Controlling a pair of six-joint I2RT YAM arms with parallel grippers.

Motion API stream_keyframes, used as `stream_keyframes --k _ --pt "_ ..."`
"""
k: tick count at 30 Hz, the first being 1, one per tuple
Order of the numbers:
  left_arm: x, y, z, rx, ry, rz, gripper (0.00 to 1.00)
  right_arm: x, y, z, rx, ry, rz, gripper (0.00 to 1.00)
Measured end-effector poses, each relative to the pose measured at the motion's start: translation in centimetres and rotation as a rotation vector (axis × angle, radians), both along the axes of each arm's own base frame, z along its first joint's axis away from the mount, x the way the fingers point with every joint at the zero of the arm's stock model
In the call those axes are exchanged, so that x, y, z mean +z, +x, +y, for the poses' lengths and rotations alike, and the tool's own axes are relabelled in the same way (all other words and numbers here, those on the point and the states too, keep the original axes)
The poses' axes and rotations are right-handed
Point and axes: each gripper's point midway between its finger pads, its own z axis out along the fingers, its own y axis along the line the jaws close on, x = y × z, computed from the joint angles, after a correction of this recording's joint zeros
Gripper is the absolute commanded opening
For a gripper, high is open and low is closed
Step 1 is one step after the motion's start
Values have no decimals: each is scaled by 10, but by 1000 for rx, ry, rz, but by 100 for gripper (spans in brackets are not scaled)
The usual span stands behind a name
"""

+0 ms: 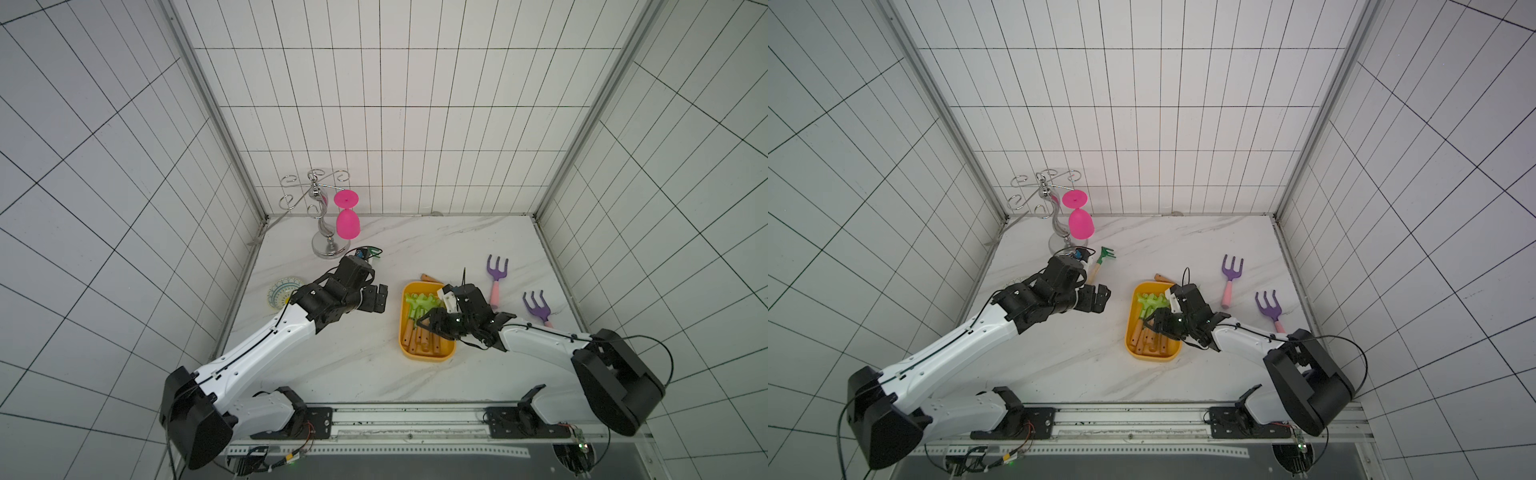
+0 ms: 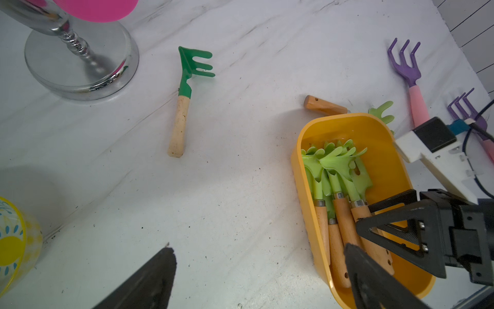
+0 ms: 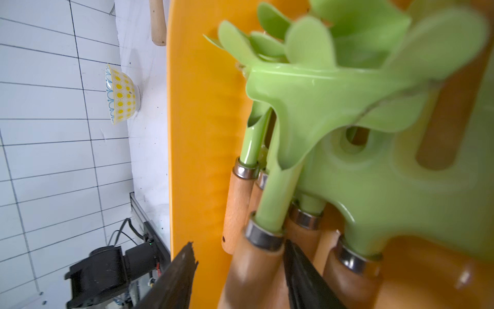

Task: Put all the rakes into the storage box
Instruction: Place the rake in the storage box, then move the storage box to the center of the board.

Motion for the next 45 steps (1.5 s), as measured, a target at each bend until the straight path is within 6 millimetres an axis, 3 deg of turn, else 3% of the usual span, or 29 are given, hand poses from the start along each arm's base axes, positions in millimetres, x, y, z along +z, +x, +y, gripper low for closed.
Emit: stream_keyframes --k 7,15,18,23,27,29,34,39,45 --pt "-17 2 -6 -27 37 50 99 8 -3 -14 38 -124 -21 68" --pt "-40 7 -33 -96 32 160 98 73 7 -29 58 -228 -138 68" --pt "-58 7 -50 -132 41 230 98 84 11 -46 42 -279 -179 68" --pt "-93 -9 -77 -203 60 351 95 70 26 -86 -55 -372 -121 68" --pt "-114 -13 -89 -216 70 426 91 58 28 -94 -69 -402 -87 68" --pt "-125 -12 -90 -197 81 460 83 55 29 -96 -67 -410 -81 69" --pt "-144 -12 -82 -139 127 516 61 54 41 -114 -114 -427 -84 71" --pt "-145 -9 -76 -99 125 528 40 51 59 -147 -198 -469 -56 71" --pt "-147 3 -54 -35 137 542 33 33 79 -156 -224 -529 8 70"
